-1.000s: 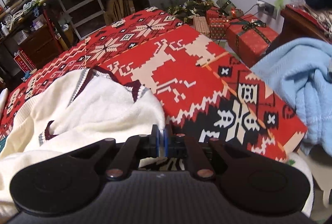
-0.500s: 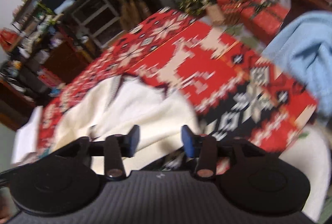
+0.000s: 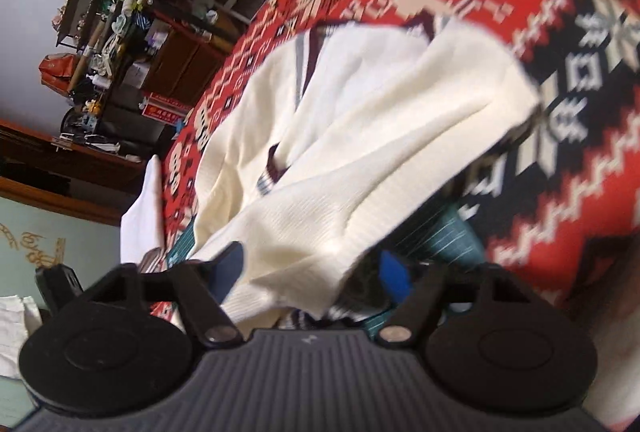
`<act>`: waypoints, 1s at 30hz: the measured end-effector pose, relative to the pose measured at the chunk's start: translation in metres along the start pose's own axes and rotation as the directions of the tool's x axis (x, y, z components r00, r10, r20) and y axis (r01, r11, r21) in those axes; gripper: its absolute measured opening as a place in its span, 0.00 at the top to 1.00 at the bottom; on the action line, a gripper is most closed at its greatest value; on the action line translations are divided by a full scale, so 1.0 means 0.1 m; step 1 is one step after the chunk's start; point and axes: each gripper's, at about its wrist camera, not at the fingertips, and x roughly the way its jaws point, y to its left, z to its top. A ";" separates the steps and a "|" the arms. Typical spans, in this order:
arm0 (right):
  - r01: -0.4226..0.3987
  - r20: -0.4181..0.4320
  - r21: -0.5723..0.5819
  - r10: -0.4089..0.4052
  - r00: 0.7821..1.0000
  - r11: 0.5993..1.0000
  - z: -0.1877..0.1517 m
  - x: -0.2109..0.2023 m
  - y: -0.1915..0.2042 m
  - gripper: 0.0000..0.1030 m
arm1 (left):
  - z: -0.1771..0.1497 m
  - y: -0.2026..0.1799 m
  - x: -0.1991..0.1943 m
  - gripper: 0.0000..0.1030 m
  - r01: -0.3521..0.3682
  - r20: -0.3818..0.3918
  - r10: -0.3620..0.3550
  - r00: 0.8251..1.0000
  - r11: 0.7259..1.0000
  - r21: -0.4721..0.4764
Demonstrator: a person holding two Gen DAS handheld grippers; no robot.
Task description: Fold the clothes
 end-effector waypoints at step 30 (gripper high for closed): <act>0.322 0.254 -0.371 -0.238 0.937 0.871 0.35 0.15 0.79 0.42 | -0.55 1.11 -0.96 0.54 -0.057 0.125 0.114 0.986 0.920 -0.388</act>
